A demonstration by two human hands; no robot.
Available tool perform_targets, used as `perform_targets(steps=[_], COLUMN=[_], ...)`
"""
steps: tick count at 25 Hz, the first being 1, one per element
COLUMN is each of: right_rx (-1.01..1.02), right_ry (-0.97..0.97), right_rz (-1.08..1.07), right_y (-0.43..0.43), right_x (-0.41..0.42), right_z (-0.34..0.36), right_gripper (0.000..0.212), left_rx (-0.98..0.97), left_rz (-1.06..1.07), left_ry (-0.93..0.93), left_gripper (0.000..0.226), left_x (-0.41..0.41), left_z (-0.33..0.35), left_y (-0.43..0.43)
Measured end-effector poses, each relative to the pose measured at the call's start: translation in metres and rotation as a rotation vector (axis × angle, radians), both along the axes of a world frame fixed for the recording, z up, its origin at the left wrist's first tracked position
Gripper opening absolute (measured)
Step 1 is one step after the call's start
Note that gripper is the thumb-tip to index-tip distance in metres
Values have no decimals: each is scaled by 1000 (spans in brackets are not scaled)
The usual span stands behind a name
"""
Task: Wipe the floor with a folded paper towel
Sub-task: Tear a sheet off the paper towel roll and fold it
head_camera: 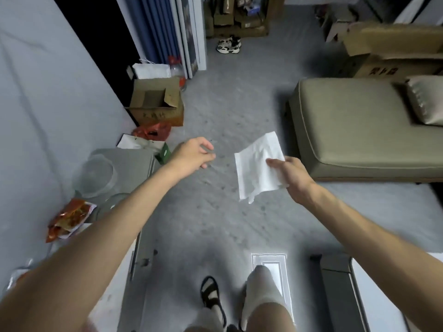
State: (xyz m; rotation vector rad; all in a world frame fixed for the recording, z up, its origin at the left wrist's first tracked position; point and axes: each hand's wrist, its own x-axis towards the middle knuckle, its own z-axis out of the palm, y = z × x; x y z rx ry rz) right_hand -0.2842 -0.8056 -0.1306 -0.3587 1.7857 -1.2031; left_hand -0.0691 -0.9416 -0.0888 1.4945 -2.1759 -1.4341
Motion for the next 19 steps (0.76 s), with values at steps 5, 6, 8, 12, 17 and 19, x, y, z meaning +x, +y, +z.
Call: perform_targets(steps=[5,6,8,12,17,19], right_rx=[45,56,56,110,136,159], right_ry=[-81,-109,-167,-232,-182,-167], right_rz=[-92,-104,-124,-76,-41,-30], right_y=[-100,-124,-178,-325,-459,-498], right_x=[-70,-87,-126,-207,-318,-353], right_z=[-21,-29,-56,-94,-91,-93], right_gripper=[26,23,20,21,26,27], left_rx=[1,7,20,71,76,81], left_rz=[-160,-218,-300,-188,-115,-162], left_ry=[-78,-103,-134,-202,-187,-202], left_gripper=[22,25,28,28,24,27], left_x=[-95,-117,-157,-223,-318,-347], left_z=[-20,-27,-42,-74,-87,-90], left_y=[-124,-146,-198,-329,-450,-492])
